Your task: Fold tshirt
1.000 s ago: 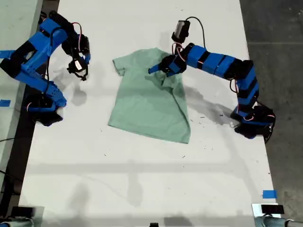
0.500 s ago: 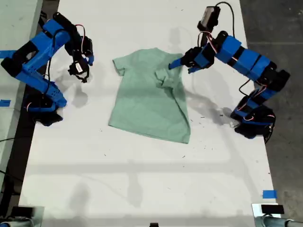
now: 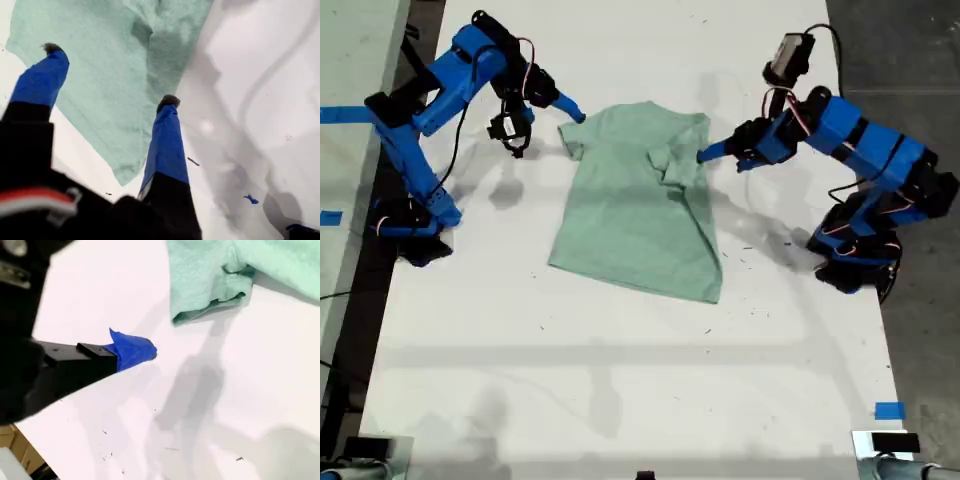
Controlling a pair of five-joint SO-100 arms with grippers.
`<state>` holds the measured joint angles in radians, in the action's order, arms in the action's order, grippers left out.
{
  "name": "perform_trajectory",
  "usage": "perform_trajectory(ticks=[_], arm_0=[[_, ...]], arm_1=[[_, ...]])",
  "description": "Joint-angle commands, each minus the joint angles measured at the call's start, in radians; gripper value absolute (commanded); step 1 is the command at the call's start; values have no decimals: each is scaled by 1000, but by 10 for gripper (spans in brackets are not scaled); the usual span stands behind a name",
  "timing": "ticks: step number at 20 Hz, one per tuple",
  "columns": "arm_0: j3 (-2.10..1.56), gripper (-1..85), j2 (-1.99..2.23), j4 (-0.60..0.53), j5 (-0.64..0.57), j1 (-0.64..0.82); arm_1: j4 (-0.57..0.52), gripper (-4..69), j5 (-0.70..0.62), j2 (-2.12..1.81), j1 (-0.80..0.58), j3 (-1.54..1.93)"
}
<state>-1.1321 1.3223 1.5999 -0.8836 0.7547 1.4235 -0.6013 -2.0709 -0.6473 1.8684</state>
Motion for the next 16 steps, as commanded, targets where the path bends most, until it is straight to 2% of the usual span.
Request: perform_trajectory(ticks=[1, 10, 16], arm_0=[[147, 406, -52, 46, -5, 20], [245, 404, -149, 86, -25, 52], [282, 399, -293, 0, -29, 51]], arm_1=[[-20, 323, 12, -63, 9, 2], [-8, 322, 14, -86, 11, 9], [8, 319, 31, -126, 25, 35]])
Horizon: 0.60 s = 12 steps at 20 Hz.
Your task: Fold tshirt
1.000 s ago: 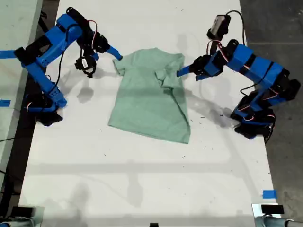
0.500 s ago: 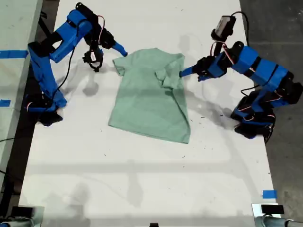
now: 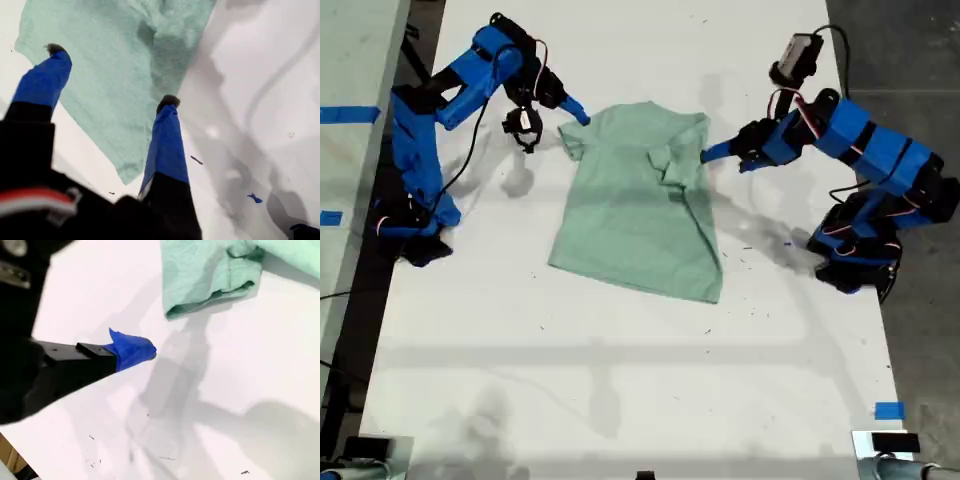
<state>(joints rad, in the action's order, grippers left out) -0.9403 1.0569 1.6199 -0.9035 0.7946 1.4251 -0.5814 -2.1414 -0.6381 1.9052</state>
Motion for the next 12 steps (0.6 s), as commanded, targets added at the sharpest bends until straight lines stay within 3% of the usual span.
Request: perform_trajectory(ticks=[1, 7, 12], arm_0=[[117, 399, -74, -28, -9, 9], [227, 354, -295, -86, -3, 14], [233, 167, -370, -94, -12, 34]], arm_1=[[9, 319, 15, -67, 17, 11], [41, 318, 40, -178, 20, 81], [44, 316, 51, -224, 17, 118]])
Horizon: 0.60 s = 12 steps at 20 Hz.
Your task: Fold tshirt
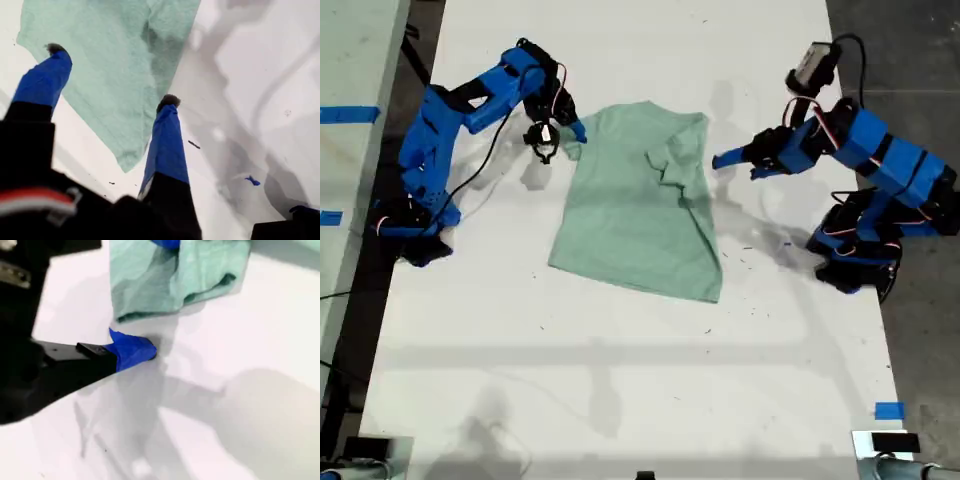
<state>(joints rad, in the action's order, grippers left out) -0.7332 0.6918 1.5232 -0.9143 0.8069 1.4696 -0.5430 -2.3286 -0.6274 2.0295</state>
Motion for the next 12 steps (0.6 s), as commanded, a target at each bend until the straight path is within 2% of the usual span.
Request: perform_trajectory(ticks=[1, 2, 3, 6, 12], arm_0=[[26, 105, -11, 5, -9, 23], [26, 34, -11, 5, -15, 25], [26, 1, -8, 6, -20, 20], [18, 0, 26, 8, -15, -8], [-63, 0, 291, 95, 38, -84]], arm_1=[[-3, 315, 12, -41, 8, -2], [-6, 315, 12, -44, 8, 3], [-9, 315, 12, -48, 8, 6], [-12, 314, 12, -58, 8, 12], [-29, 312, 11, -75, 3, 41]])
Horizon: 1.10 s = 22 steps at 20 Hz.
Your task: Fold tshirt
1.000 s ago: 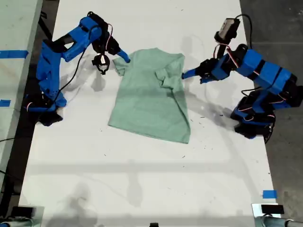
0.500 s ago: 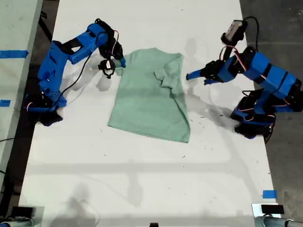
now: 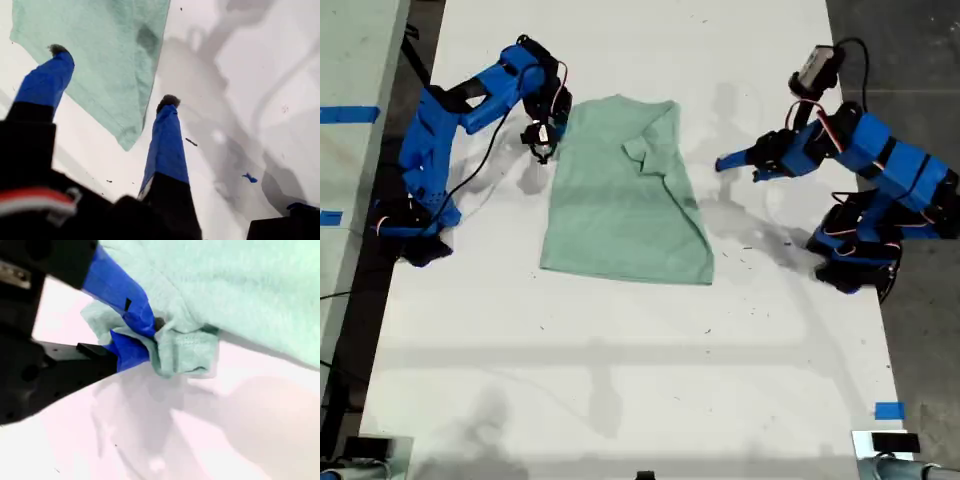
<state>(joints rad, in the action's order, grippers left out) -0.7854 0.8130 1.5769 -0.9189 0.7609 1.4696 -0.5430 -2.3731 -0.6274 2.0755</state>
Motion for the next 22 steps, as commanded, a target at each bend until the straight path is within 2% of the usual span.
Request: perform_trajectory(ticks=[1, 5, 8, 12, 14, 20, 21, 22], arm_0=[[-17, 0, 235, 74, 71, -51], [-66, 0, 397, 127, 143, -112], [-178, 0, 472, 67, 158, -115], [-49, 0, 403, -21, 129, -143], [64, 0, 308, -86, 101, -179], [97, 0, 81, -371, 2, -290], [97, 14, 44, -403, -23, -308], [97, 84, 14, -433, -37, -327]], arm_1=[[-34, 312, 11, -31, 3, -2], [-48, 312, 5, -35, 2, 21], [-54, 312, 0, -46, 0, 35], [-54, 312, 5, -64, 3, 52], [-57, 312, 8, -64, 8, 57], [-57, 312, 3, -61, 8, 66], [-58, 312, 2, -61, 8, 67], [-61, 313, 2, -61, 6, 69]])
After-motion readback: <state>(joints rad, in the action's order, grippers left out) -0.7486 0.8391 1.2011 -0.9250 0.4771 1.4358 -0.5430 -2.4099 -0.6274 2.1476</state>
